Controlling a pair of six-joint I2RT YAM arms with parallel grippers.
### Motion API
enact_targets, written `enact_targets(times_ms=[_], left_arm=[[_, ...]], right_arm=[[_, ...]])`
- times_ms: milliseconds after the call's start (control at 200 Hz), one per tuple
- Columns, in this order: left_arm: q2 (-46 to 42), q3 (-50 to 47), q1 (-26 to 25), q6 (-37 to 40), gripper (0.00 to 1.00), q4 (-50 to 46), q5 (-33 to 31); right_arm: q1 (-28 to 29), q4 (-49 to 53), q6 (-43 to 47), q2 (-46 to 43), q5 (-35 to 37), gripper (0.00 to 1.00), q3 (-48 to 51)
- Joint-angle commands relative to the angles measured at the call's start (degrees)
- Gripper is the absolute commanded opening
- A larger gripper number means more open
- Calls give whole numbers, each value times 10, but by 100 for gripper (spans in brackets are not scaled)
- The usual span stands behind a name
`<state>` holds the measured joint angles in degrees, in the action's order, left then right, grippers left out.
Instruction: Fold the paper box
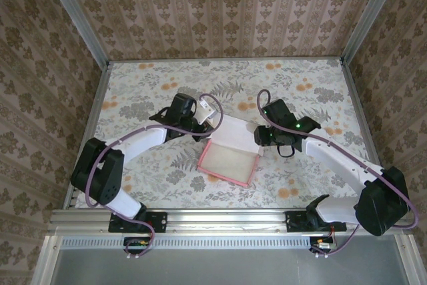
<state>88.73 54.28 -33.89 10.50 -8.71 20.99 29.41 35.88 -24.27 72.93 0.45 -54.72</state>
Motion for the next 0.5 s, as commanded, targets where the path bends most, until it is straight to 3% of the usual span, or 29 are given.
enact_targets(times_ms=[0,370,495], left_arm=[[-16,2,-2,-5,23,-23,3],[-21,11,-2,-3,24,-43,5],[-23,15,-2,1,24,-51,7]], right_arm=[[4,29,-2,1,11,35,3],[5,60,9,-16,20,39,7],[5,61,11,-21,18,33,9]])
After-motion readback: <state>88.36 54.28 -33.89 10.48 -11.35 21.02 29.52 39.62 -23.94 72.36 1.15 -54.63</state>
